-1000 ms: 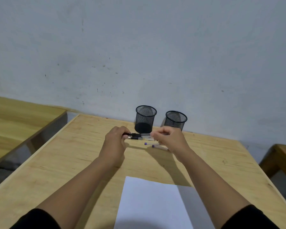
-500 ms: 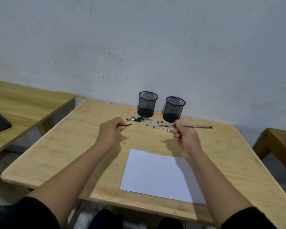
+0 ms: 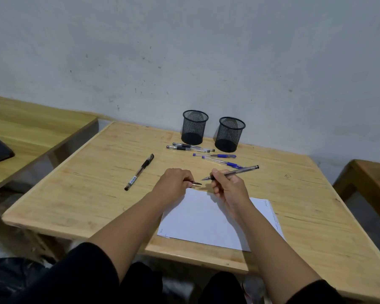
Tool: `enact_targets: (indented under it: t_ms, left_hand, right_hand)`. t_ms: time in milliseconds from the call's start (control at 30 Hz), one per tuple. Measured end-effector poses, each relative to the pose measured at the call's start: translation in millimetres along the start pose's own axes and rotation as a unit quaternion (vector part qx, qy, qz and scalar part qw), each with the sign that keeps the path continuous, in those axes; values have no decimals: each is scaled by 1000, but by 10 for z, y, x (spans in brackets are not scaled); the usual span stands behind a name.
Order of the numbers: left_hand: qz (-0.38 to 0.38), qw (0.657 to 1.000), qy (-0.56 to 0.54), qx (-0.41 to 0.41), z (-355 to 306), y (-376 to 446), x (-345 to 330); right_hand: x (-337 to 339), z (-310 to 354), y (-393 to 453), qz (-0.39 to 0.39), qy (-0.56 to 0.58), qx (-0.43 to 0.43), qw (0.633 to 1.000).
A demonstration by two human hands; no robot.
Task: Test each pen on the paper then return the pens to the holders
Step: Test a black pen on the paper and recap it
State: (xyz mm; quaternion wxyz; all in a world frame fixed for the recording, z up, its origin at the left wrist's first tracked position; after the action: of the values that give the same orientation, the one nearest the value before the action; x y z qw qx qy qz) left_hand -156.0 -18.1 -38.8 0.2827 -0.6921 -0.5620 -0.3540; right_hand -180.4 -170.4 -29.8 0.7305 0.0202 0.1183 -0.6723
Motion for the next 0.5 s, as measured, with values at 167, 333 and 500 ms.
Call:
enact_targets:
  t_ms: [167,333,500]
  left_hand:
    - [-3,1000,2,-7,-23,24,-38]
    - [-39,999,-12,-20,-55,-242,216]
    - [-44,999,-26,-18,133,-805,322]
  right_hand:
    - [29,17,-17,0,-10,2,1000]
    - [-43,45,-94,67,-10,-4,998]
    - [-244,48,-343,157,-113,8,981]
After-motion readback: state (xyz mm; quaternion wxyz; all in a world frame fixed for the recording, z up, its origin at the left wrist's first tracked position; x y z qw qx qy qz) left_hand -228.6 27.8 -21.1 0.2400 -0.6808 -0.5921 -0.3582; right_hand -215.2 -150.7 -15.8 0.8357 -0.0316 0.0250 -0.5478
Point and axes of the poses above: each hand's wrist, its own y-axis towards the middle knuckle, its own x-axis out of the back of the hand, z = x × y, the point moved 5 cm from there along y, towards the middle knuckle, and after that the axes turned 7 degrees about z, right-handed, at the moved point
